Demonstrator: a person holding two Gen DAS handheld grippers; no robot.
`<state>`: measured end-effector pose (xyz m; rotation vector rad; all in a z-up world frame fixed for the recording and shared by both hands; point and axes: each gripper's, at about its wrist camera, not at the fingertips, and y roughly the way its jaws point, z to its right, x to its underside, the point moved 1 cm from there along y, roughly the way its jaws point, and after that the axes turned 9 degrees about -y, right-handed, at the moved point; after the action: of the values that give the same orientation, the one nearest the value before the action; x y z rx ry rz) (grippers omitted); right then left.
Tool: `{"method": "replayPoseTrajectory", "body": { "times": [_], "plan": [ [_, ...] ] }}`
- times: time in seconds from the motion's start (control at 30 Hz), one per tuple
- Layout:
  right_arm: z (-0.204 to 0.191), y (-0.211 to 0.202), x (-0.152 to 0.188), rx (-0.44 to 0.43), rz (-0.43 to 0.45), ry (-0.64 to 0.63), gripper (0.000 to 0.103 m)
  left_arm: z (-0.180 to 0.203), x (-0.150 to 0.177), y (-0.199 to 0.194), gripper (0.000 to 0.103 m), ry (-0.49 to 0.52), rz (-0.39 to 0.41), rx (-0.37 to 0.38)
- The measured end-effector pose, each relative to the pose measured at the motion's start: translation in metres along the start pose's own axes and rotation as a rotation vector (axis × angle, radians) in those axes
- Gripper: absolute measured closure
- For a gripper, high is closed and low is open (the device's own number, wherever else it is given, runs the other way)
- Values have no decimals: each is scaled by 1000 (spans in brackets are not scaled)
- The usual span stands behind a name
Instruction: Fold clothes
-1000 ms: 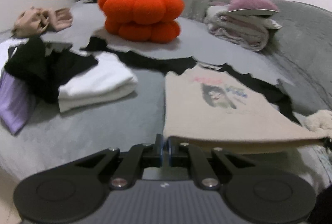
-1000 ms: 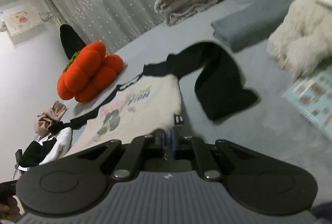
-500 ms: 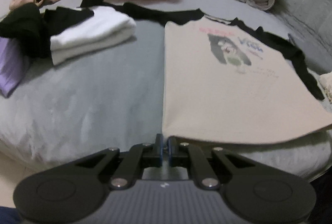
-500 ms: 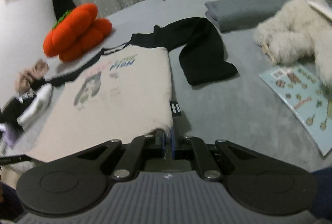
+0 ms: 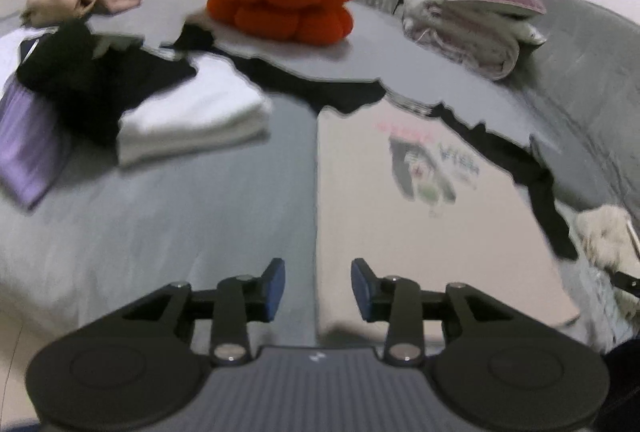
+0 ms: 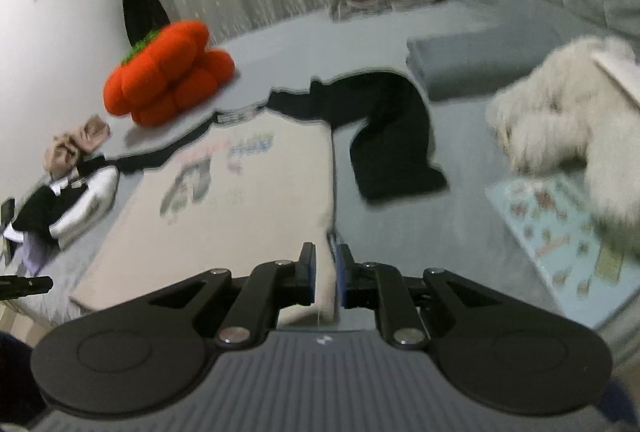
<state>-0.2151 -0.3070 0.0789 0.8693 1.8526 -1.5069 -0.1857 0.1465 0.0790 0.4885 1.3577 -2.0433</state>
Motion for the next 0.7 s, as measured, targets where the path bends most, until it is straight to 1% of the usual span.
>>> {"method": "replayPoseTrajectory", "body": {
  "times": [0.07, 0.1, 0.17, 0.2, 0.23, 0.27, 0.3, 0.33, 0.43, 0.47, 0.5, 0.53, 0.6, 0.63, 0.67, 0.7],
  "plan": [
    [5, 15, -12, 20, 2, 3, 86, 14, -14, 10, 63, -7, 2, 27],
    [8, 23, -17, 27, 2, 10, 85, 22, -21, 16, 60, -8, 0, 47],
    [17, 38, -25, 42, 4, 35, 66, 39, -35, 30, 54, -20, -7, 78],
    [24, 45, -27, 58, 2, 63, 46, 46, -41, 38, 53, -23, -10, 94],
    [32, 54, -28, 76, -1, 93, 39, 55, -48, 48, 48, -30, -18, 105],
    [39, 60, -30, 88, -9, 121, 39, 63, -54, 58, 43, -39, -25, 113],
    [45, 66, -31, 98, -19, 149, 39, 69, -61, 69, 41, -55, -31, 110],
    [49, 70, -33, 100, -21, 155, 39, 74, -67, 80, 41, -70, -36, 107],
    [62, 79, -37, 159, -43, 126, 39, 92, -86, 115, 40, -98, -51, 99],
    [67, 82, -36, 161, -52, 145, 39, 98, -90, 126, 38, -81, -39, 79],
    [74, 86, -34, 156, -62, 172, 39, 104, -91, 137, 34, -35, -12, 53],
    [80, 89, -33, 151, -72, 198, 39, 110, -91, 148, 33, 9, 10, 25],
    [88, 96, -30, 146, -89, 223, 39, 114, -83, 169, 32, 58, -5, -45],
    [90, 100, -29, 151, -102, 222, 39, 114, -82, 175, 32, 53, -31, -40],
    [92, 106, -28, 157, -117, 219, 40, 113, -81, 182, 32, 48, -57, -35],
    [93, 111, -27, 171, -136, 211, 55, 113, -81, 188, 32, 46, -77, -32]
  ]
}}
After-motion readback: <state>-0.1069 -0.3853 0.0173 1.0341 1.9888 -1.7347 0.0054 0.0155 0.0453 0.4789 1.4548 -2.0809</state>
